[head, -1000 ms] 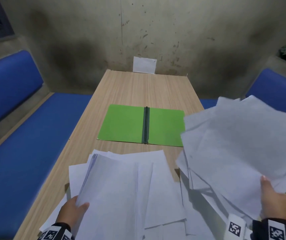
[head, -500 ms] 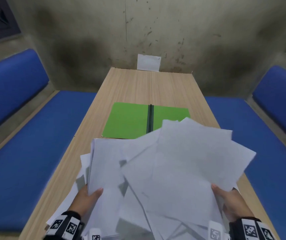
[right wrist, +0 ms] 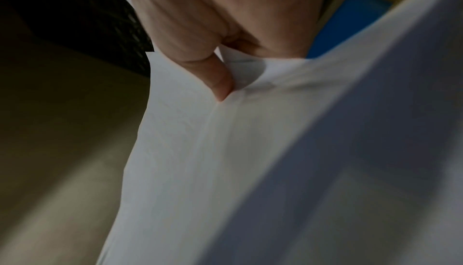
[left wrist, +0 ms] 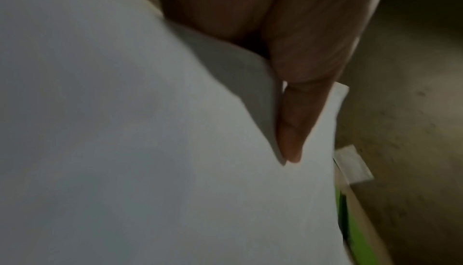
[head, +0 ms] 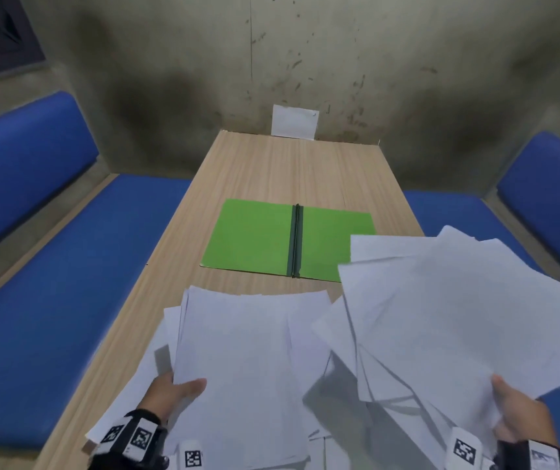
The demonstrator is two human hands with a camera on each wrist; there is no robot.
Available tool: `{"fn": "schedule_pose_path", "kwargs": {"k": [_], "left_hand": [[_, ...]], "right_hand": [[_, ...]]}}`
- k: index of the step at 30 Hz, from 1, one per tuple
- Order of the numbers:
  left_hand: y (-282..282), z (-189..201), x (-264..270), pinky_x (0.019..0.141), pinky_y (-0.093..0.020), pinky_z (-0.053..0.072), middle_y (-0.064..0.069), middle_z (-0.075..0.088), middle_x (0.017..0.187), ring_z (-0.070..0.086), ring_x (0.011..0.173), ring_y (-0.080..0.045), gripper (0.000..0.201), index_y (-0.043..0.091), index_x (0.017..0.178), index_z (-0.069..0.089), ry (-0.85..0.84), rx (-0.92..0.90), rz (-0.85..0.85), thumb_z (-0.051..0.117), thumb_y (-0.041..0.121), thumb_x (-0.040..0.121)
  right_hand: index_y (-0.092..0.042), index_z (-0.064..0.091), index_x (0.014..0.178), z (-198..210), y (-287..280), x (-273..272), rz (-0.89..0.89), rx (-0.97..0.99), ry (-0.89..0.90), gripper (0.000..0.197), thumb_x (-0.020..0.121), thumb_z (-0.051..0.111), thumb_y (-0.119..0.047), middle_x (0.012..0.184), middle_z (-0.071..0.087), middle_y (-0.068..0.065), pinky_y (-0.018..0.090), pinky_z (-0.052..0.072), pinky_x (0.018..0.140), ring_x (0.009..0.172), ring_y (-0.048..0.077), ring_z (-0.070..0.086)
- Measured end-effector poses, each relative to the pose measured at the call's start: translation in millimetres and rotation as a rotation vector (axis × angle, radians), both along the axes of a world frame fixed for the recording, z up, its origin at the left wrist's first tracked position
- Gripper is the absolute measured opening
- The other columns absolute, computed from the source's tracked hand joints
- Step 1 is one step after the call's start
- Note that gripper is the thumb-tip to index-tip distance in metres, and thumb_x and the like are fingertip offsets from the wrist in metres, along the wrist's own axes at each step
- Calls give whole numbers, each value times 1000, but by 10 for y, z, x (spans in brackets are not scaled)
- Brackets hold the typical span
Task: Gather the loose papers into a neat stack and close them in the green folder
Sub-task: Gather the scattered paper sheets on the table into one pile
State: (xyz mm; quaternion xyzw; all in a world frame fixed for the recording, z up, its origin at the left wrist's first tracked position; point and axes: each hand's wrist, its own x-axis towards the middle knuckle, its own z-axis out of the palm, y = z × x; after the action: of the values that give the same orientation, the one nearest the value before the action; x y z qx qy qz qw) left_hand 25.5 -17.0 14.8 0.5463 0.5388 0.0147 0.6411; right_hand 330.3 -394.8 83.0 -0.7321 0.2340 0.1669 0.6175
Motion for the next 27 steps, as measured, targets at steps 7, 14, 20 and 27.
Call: {"fn": "schedule_pose_path", "kwargs": {"k": [7, 14, 20, 27], "left_hand": [[13, 84, 12, 97, -42, 45, -16, 58, 127, 58, 109, -32, 66, 13, 144, 26, 58, 48, -235, 57, 9, 86], [-15, 211, -33, 99, -52, 44, -20, 67, 110, 63, 102, -35, 39, 2, 118, 56, -76, 26, -135, 66, 12, 82], [-175, 137, 12, 92, -57, 47, -28, 63, 113, 62, 101, -42, 34, -3, 110, 60, -300, -176, 111, 59, -13, 77], [-171, -125, 19, 95, -47, 48, -21, 67, 110, 64, 99, -35, 79, -4, 116, 58, -56, -75, 137, 89, 27, 51]], "right_hand": [[-9, 52, 61, -93, -105, 63, -43, 126, 7, 30, 83, 64, -26, 22, 47, -14, 12, 41, 29, 20, -3, 46], [0, 63, 55, -318, -100, 96, -7, 200, 37, 38, 82, 66, -27, 33, 59, -2, 25, 50, 38, 28, 10, 56], [-11, 74, 47, -347, 59, 59, 114, 253, 90, 48, 89, 51, -6, 55, 73, -1, 25, 54, 38, 43, 13, 67], [-2, 60, 96, -328, 263, -137, 316, -39, 18, 32, 75, 73, -22, 109, 62, 22, 52, 44, 95, 100, 39, 58]]}}
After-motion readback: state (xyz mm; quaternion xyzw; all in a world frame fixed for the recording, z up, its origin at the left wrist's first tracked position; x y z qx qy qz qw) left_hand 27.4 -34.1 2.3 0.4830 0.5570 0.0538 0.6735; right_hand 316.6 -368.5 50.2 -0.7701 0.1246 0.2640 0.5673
